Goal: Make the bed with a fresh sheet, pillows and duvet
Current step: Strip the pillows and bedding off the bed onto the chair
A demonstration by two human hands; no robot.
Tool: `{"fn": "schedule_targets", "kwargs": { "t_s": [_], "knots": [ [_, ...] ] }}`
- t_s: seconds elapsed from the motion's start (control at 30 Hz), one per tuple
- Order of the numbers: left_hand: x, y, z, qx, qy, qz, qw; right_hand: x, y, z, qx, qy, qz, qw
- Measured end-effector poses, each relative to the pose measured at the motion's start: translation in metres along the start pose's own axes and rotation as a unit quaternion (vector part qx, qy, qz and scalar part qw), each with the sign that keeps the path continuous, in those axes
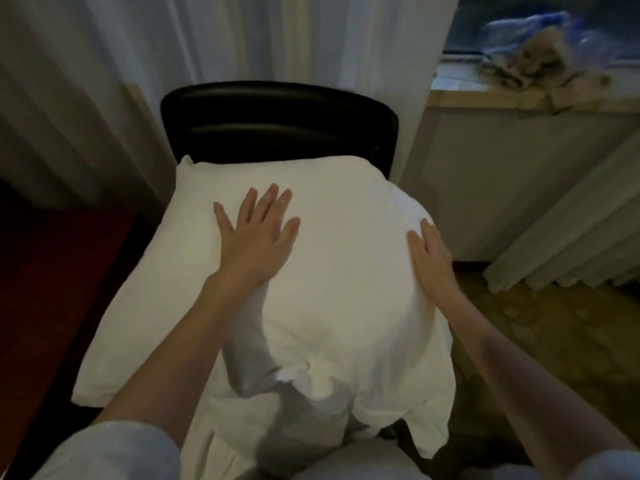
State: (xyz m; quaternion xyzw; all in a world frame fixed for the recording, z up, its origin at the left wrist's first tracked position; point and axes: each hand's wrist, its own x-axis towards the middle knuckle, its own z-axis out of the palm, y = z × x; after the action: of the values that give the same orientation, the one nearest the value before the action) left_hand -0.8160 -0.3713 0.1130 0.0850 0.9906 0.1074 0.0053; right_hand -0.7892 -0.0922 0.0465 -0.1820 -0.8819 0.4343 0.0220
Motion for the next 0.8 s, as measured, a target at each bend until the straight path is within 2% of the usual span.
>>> {"fn": "schedule_targets", "kwargs": {
  "t_s": [0.07,0.13,0.2,0.27,0.37,0.47,0.53,0.67,0.73,0.8],
  "knots": [
    [0.002,-0.007,0.012,-0.007,0.017,0.003,1.0,-0.018,0.017,0.001,0.112,0.008,0.114,0.987],
    [0.002,-0.012,0.014,-0.02,0.024,0.011,0.999,-0.035,0.035,0.005,0.249,-0.006,0.222,0.943],
    [0.001,-0.015,0.016,-0.025,0.025,0.018,0.999,-0.048,0.047,0.01,0.34,-0.018,0.259,0.904],
    [0.0,-0.02,0.019,-0.024,0.028,0.02,0.999,-0.054,0.051,0.015,0.366,-0.018,0.262,0.893],
    [0.001,-0.031,0.021,-0.026,0.025,0.013,0.999,-0.051,0.041,0.012,0.335,-0.032,0.247,0.909],
    [0.006,-0.042,0.023,-0.023,0.015,0.001,1.0,-0.036,0.011,-0.002,0.245,-0.003,0.259,0.934],
    [0.009,-0.047,0.025,-0.027,0.014,-0.004,1.0,-0.021,-0.011,-0.011,0.206,0.021,0.214,0.954],
    [0.011,-0.046,0.029,-0.036,0.014,-0.014,0.999,-0.008,-0.023,-0.022,0.213,0.023,0.167,0.962],
    [0.011,-0.045,0.03,-0.037,0.014,-0.018,0.999,-0.016,-0.006,-0.02,0.19,0.061,0.194,0.961],
    [0.01,-0.046,0.031,-0.036,0.014,-0.02,0.999,-0.027,0.026,-0.009,0.204,0.057,0.283,0.935]
  ]
}}
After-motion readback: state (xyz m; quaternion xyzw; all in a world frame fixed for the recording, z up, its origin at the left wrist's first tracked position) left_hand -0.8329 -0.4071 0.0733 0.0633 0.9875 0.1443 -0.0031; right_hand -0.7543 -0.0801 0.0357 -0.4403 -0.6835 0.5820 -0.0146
